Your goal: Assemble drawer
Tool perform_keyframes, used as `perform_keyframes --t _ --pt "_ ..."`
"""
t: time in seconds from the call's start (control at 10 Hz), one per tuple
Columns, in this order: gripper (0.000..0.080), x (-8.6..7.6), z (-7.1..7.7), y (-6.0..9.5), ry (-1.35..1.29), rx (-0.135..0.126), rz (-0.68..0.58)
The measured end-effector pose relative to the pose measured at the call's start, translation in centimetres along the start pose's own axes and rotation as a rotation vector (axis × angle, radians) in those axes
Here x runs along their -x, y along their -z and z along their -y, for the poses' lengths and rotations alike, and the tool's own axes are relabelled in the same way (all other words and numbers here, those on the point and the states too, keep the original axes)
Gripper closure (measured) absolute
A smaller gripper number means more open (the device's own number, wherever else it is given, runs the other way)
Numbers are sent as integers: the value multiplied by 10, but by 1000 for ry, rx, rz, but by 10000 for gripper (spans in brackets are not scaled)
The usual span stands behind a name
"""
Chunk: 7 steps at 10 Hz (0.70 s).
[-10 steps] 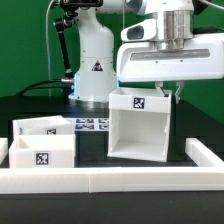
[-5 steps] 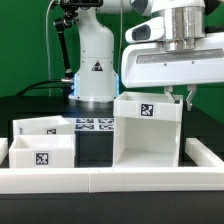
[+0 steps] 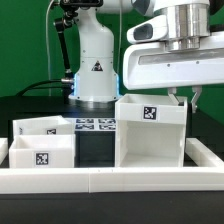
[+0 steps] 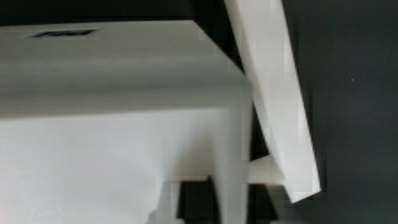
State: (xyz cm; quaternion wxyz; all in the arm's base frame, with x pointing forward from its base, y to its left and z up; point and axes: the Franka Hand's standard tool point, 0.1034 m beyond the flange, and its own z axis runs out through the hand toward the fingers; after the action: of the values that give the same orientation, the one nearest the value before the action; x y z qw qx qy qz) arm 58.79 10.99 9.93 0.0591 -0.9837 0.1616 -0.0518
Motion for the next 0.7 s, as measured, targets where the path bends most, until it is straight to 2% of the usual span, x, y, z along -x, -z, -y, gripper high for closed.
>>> perform_keyframes --t 0.5,0.7 --pt "758 0 5 2 -234 -13 -4" --pt "757 1 5 -2 -449 -6 0"
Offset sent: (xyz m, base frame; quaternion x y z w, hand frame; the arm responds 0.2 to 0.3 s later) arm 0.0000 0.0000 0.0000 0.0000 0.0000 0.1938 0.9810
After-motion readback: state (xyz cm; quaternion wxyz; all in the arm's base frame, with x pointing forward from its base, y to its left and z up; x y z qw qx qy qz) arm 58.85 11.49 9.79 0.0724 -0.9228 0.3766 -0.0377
